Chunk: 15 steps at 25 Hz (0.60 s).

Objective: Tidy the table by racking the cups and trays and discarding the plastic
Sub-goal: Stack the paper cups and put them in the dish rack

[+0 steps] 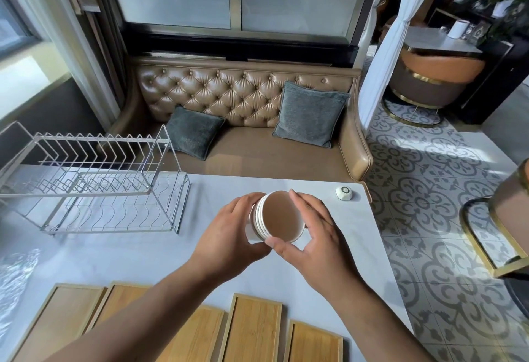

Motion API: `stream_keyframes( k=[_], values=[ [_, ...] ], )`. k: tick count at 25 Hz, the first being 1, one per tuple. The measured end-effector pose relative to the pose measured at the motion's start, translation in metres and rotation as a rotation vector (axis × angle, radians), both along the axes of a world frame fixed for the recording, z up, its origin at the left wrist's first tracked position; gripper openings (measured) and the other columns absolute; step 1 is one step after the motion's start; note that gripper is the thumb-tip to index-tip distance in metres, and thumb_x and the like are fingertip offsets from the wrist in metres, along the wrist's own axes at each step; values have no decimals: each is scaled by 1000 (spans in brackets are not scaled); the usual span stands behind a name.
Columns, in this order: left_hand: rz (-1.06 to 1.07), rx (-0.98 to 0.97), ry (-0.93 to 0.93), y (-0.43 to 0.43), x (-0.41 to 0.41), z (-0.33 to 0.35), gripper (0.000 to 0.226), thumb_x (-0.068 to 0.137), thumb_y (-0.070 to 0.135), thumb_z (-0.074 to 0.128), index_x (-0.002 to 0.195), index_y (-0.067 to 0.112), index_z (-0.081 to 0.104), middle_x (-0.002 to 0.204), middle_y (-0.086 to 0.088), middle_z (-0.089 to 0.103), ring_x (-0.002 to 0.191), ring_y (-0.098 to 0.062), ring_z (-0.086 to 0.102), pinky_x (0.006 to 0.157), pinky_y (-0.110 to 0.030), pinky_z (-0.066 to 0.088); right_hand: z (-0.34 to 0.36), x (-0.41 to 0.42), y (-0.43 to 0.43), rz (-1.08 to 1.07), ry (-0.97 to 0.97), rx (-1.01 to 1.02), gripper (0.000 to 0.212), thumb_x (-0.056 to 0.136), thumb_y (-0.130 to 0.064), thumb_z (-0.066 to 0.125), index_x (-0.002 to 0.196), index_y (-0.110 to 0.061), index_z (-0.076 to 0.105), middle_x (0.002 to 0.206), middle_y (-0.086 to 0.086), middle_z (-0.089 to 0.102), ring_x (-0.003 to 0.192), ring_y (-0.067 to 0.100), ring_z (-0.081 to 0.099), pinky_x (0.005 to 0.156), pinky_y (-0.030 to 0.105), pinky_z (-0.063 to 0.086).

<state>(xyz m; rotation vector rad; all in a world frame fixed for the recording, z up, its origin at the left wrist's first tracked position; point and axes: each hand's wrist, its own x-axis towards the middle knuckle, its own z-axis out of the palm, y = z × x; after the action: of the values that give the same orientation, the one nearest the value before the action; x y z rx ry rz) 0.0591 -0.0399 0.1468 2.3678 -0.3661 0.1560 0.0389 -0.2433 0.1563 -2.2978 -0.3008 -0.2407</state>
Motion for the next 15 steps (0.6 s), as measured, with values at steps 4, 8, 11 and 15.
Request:
stream_keyframes(
  k=[4, 8, 11, 15],
  values=[
    [27, -112, 61, 19, -5, -6, 79, 70, 45, 82, 140, 45, 45, 135, 30, 56, 123, 3, 55, 94, -21, 50, 1, 5, 26, 53, 32, 4, 91, 76, -74, 66, 153, -46, 26, 147, -42, 25, 131, -24, 31, 90, -4, 30],
    [87, -198, 118, 57, -8, -9, 78, 67, 51, 82, 136, 50, 45, 129, 30, 60, 118, -1, 62, 91, -40, 59, 2, 16, 75, 124, 76, 24, 96, 72, -70, 68, 153, -49, 23, 144, -38, 29, 118, -27, 34, 82, -2, 35],
    [145, -200, 143, 97, -7, -8, 78, 64, 50, 80, 134, 51, 45, 124, 30, 64, 111, 2, 64, 87, -38, 60, 4, 29, 119, 160, 110, 29, 97, 68, -70, 68, 152, -49, 25, 142, -34, 35, 119, -11, 45, 88, 10, 39],
    [224, -215, 149, 157, -4, -7, 76, 65, 48, 81, 133, 47, 47, 120, 27, 67, 108, 1, 65, 88, -39, 59, 8, 47, 182, 198, 135, 27, 97, 65, -69, 70, 150, -50, 26, 141, -32, 36, 124, 0, 50, 94, 20, 44]
  ],
)
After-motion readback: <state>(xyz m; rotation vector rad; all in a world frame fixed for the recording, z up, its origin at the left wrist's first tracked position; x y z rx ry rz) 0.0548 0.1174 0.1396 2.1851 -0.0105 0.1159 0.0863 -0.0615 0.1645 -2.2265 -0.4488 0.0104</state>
